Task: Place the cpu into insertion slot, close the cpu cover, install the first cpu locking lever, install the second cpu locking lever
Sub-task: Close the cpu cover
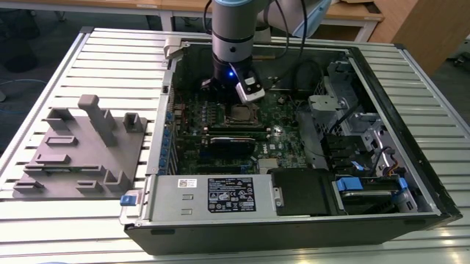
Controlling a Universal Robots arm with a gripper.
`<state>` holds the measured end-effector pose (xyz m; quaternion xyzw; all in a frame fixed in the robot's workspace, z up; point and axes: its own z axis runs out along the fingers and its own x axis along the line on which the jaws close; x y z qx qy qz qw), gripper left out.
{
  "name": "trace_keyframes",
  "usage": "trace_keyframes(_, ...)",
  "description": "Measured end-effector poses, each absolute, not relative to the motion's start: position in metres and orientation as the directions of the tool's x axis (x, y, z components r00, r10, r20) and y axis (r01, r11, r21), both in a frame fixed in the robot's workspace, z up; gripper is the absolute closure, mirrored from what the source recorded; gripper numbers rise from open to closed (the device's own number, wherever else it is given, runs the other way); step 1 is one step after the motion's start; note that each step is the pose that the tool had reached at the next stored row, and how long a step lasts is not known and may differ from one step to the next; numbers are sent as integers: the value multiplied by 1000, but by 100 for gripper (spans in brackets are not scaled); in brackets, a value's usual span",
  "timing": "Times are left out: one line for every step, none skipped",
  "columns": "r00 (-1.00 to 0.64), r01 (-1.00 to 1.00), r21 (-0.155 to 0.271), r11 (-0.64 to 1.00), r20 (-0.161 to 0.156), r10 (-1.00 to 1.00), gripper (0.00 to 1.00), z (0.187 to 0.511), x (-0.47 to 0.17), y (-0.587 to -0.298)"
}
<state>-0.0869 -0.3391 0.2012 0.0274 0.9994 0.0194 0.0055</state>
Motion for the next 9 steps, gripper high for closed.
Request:
trace_keyframes(-998, 55, 39, 998, -10, 55, 90, 202, -87, -339)
trace_keyframes(-998, 55, 39, 998, -10, 55, 90, 203, -87, -339)
trace_keyframes(-998, 54, 39, 998, -10, 55, 90, 204, -87, -339)
trace_keyframes(-998, 54, 39, 998, -10, 55, 90, 205, -87, -339)
trace_keyframes(-998, 54, 39, 998, -10, 55, 90, 207, -87, -339)
trace_keyframes(-998, 54, 39, 998, -10, 55, 90, 208, -87, -339)
trace_keyframes(-998, 54, 39, 998, -10, 55, 90, 209, -87, -339)
trace_keyframes(-998, 54, 39, 998, -10, 55, 90, 210, -87, -339)
trace_keyframes(-998, 54, 39, 998, -10, 55, 90, 212, -87, -339)
